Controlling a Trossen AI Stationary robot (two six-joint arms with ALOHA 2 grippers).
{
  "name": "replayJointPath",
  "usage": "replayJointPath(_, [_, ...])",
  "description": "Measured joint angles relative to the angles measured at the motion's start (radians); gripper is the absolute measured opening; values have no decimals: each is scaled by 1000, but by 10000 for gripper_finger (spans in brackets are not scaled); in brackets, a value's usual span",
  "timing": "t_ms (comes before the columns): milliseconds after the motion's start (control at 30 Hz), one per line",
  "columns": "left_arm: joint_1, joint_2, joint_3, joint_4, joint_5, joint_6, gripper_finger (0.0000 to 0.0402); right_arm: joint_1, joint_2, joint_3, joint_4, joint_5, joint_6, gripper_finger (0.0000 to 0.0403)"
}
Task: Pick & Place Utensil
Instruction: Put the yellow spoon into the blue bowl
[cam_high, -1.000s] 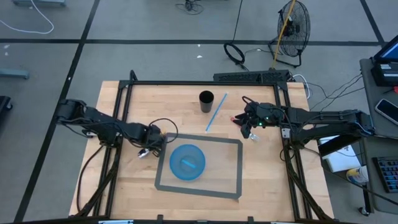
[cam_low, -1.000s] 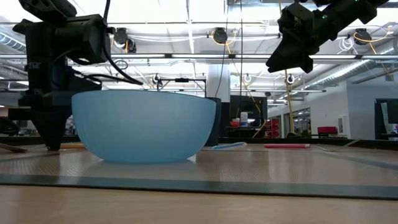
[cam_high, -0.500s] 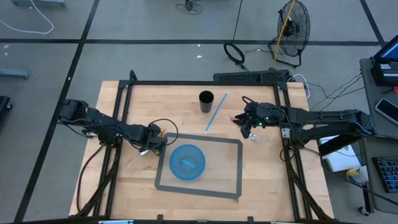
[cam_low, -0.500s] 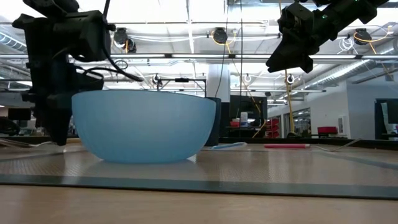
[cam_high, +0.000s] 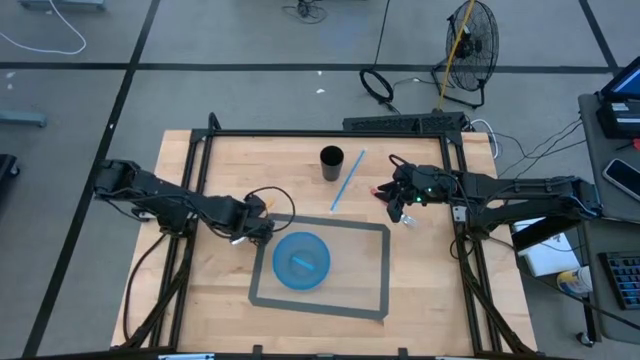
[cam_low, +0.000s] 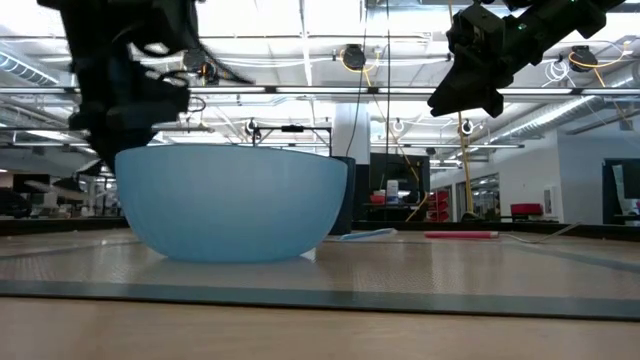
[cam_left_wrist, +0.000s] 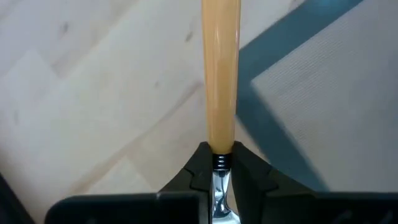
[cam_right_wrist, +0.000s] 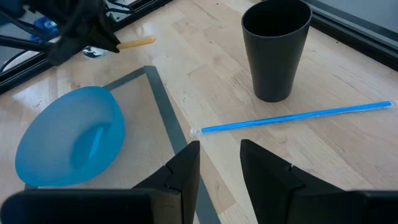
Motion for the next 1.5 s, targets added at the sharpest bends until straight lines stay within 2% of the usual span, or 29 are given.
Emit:
replayJointPath(367, [0, -1, 224, 11, -137, 127, 31, 0, 0, 0, 0, 0, 0, 112])
replayJointPath(533, [0, -2, 275, 105, -169, 186, 31, 0, 0, 0, 0, 0, 0, 112])
replayJointPath(833, [0, -2, 277, 336, -167, 231, 31, 0, 0, 0, 0, -5, 1, 112])
replayJointPath(1033, [-7, 0, 274, 435, -199, 211, 31, 0, 0, 0, 1, -56, 0, 112])
replayJointPath(1267, [-45, 2, 232, 526, -283, 115, 31, 0, 0, 0, 17, -88, -26, 112])
replayJointPath(1500, [-118, 2, 165, 570, -404, -57, 31, 0, -1, 0, 125, -184, -94, 112])
